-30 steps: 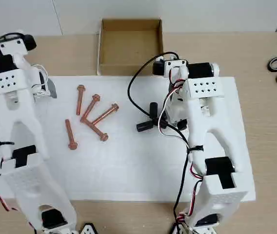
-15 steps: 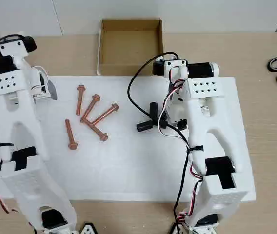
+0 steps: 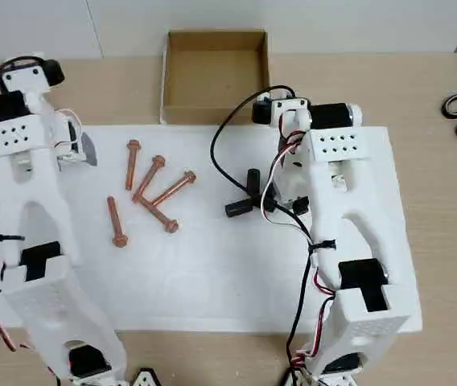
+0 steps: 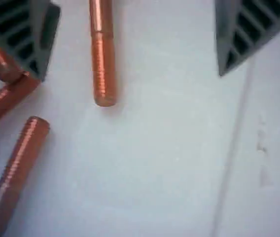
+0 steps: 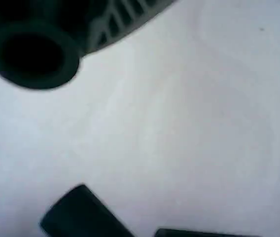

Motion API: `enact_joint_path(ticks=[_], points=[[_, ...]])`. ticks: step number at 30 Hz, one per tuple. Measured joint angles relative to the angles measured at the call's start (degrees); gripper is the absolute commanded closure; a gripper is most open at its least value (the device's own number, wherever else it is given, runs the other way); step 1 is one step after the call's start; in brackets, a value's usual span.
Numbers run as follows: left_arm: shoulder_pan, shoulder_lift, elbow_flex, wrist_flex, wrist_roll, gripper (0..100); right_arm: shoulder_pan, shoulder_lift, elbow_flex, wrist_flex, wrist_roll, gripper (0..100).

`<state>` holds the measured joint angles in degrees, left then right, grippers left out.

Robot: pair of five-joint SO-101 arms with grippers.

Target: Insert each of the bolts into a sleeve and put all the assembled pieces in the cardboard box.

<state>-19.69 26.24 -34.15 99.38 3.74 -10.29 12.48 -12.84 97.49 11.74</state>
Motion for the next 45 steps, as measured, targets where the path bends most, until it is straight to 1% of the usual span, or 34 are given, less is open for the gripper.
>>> enact_joint_path(ticks=[10,18,24,29,40,45], points=[[5.8,0.0,0.0,-0.1,-0.5,79,0.0,0.0,0.0,0.0,0.0,99.5],[5.8,0.0,0.0,-0.1,-0.4,79,0.0,0.0,0.0,0.0,0.0,99.5],[5.8,0.2,0.0,-2.3,-0.4,79,0.0,0.0,0.0,0.0,0.0,99.5],[6.8,5.5,-0.3,-2.8,-0.4,79,0.0,0.0,0.0,0.0,0.0,99.5],[11.2,18.6,-15.4,-2.8,-0.5,79,0.0,0.0,0.0,0.0,0.0,99.4],[11.2,25.4,-22.2,-2.8,0.8,79,0.0,0.0,0.0,0.0,0.0,99.4]])
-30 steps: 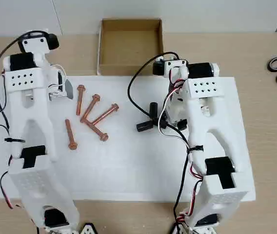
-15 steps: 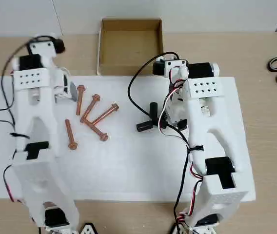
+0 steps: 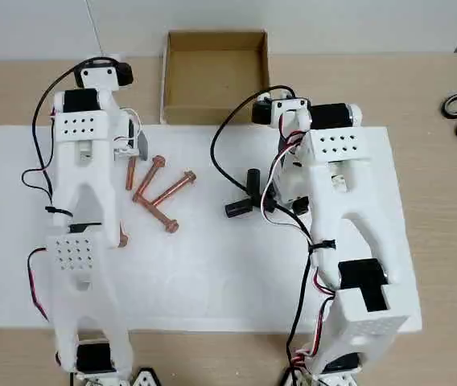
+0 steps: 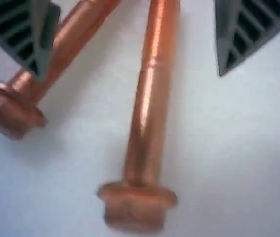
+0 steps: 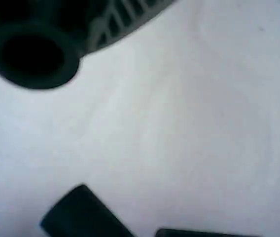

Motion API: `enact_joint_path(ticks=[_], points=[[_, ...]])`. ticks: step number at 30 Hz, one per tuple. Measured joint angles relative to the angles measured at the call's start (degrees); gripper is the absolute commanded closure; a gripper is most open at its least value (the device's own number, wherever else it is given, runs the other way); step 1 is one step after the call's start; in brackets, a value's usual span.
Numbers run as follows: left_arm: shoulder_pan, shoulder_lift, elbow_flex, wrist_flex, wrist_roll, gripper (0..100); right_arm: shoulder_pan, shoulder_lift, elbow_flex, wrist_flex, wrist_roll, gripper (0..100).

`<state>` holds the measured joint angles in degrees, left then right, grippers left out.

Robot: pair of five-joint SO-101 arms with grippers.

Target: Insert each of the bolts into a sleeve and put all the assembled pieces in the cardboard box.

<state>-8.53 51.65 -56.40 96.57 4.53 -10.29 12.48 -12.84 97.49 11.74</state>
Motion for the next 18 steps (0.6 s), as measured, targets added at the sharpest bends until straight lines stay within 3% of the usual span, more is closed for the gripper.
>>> enact_joint_path(ticks=[18], points=[[0.0,12.6,-12.9,0.0,0.1,86,0.0,0.0,0.0,0.0,0.0,99.4]])
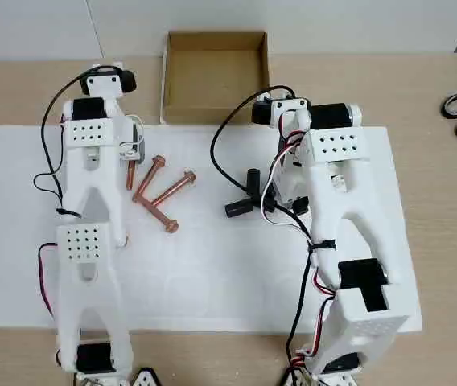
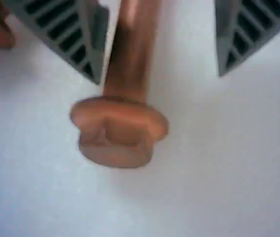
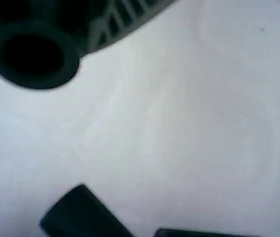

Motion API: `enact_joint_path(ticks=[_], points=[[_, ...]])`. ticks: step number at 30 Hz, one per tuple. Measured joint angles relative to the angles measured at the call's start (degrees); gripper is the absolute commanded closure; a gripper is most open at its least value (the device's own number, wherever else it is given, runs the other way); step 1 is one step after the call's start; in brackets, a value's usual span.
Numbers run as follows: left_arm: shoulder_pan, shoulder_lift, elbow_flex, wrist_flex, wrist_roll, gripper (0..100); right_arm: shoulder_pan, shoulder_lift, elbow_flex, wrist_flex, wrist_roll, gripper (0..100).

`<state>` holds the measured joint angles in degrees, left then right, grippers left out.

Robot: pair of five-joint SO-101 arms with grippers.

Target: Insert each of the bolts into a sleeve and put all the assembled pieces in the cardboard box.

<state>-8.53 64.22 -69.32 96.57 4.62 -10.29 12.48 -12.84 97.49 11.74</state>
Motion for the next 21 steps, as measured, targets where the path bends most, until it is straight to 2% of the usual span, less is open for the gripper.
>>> enact_joint_path(ticks=[14,21], points=[[0.2,1.5,-1.5,-0.1,0.0,86,0.0,0.0,0.0,0.0,0.0,99.4],[0.7,1.5,-1.6,-0.3,0.0,99,0.0,0.0,0.0,0.0,0.0,99.4]])
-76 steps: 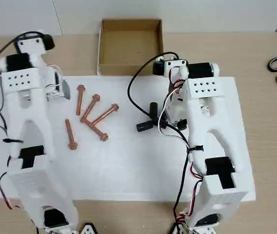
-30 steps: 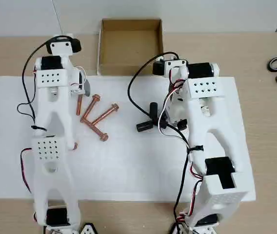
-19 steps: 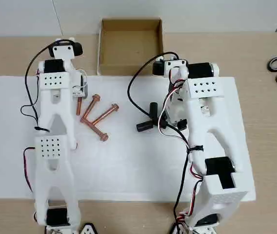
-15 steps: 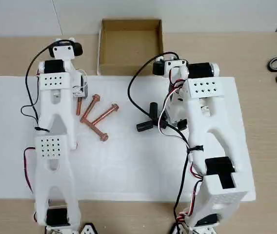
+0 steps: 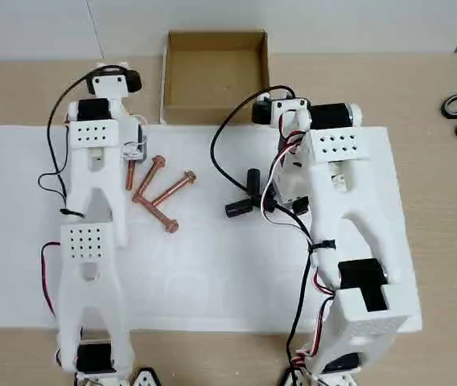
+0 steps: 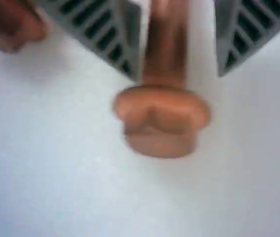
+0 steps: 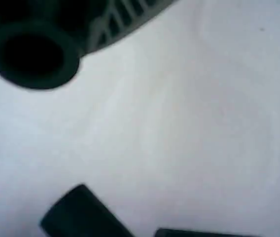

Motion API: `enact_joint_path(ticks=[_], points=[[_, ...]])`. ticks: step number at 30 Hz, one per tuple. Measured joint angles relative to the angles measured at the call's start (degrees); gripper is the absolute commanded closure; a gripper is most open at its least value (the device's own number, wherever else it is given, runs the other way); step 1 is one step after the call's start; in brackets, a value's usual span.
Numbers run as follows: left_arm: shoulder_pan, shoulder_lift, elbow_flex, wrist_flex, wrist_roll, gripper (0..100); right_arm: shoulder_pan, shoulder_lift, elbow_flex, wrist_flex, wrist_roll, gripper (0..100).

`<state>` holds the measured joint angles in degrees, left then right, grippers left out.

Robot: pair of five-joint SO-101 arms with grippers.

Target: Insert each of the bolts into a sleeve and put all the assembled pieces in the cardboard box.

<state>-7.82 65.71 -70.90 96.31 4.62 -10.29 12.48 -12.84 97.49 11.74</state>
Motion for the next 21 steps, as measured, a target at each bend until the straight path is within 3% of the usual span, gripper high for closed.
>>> enact_joint_path(ticks=[8,16,21], points=[[-0.1,0.1,-0.4,-0.4,0.4,99,0.0,0.0,0.0,0.0,0.0,99.4],[-0.3,0.2,-11.9,3.1,0.2,99,0.0,0.0,0.0,0.0,0.0,99.4],[-0.5,-3.3,-11.3,3.1,0.4,99,0.2,-0.9,0.0,0.0,0.0,99.5]])
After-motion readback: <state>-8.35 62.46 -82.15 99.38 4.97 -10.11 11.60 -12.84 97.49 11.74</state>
